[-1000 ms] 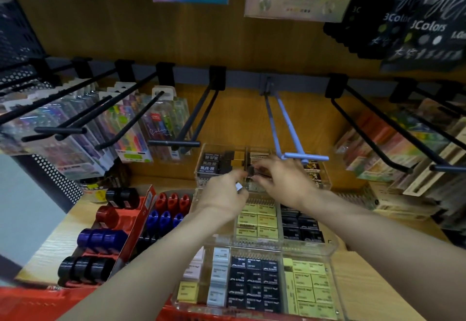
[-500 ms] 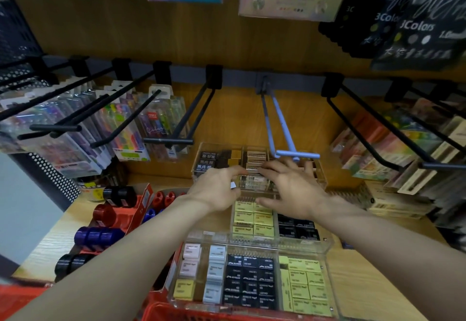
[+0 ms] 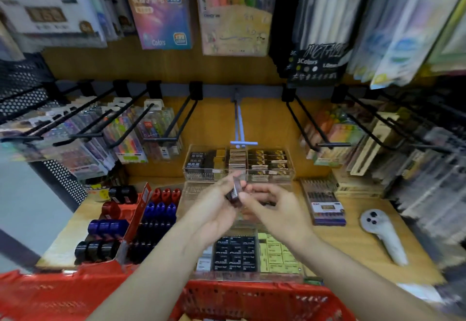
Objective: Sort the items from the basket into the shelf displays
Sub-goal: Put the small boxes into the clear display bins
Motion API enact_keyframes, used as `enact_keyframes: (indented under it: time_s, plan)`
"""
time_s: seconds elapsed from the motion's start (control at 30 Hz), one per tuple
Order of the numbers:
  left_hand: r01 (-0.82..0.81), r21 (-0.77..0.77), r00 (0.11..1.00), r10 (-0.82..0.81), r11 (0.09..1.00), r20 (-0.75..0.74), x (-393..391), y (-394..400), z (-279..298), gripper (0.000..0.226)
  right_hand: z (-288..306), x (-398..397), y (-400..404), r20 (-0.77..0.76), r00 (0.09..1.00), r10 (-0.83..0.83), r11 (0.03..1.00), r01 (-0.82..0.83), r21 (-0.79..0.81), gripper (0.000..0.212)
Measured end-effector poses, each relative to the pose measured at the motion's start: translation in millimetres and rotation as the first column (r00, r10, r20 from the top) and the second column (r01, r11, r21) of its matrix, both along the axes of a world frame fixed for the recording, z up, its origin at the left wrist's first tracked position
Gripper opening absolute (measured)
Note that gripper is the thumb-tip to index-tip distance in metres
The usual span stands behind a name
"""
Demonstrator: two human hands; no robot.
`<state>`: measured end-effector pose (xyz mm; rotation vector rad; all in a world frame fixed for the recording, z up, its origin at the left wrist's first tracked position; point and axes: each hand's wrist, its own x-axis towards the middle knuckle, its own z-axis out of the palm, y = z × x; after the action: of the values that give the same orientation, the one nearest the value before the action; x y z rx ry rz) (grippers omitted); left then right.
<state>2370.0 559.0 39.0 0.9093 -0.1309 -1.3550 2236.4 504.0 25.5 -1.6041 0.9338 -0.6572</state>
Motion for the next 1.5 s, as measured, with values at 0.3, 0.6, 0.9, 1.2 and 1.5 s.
enact_keyframes:
  time_s: [0.3,0.6,0.9,1.2,1.5]
  plan:
    - [-0.084,-0.063,0.995,0.080,0.994,-0.061,-49.2,29.4,24.7,0.027,28.9,-34.2,27.9,0.065,0.993,-0.098,0.986,0.106,-0.131,0.020]
    - [0.182,0.166,0.714,-0.246,0.969,0.655,-16.9,30.8,29.5,0.028,50.4,-37.2,-0.5,0.183,0.981,0.069,0.997,-0.076,0.033,0.039]
    - [0.280,0.082,0.776,-0.276,0.957,0.567,5.5,37.6,21.4,0.033,46.1,-34.6,-11.4,0.265,0.937,0.229,0.973,-0.210,-0.097,0.052]
    - [0.097,0.062,0.664,-0.111,0.993,0.739,-2.1,44.3,28.2,0.017,43.9,-31.7,3.5,0.273,0.954,0.127,0.990,-0.139,0.022,0.033]
    - [0.186,0.197,0.651,-0.271,0.963,0.709,5.9,38.1,31.9,0.024,51.4,-23.8,0.8,0.253,0.965,0.066,0.996,-0.080,0.045,0.039]
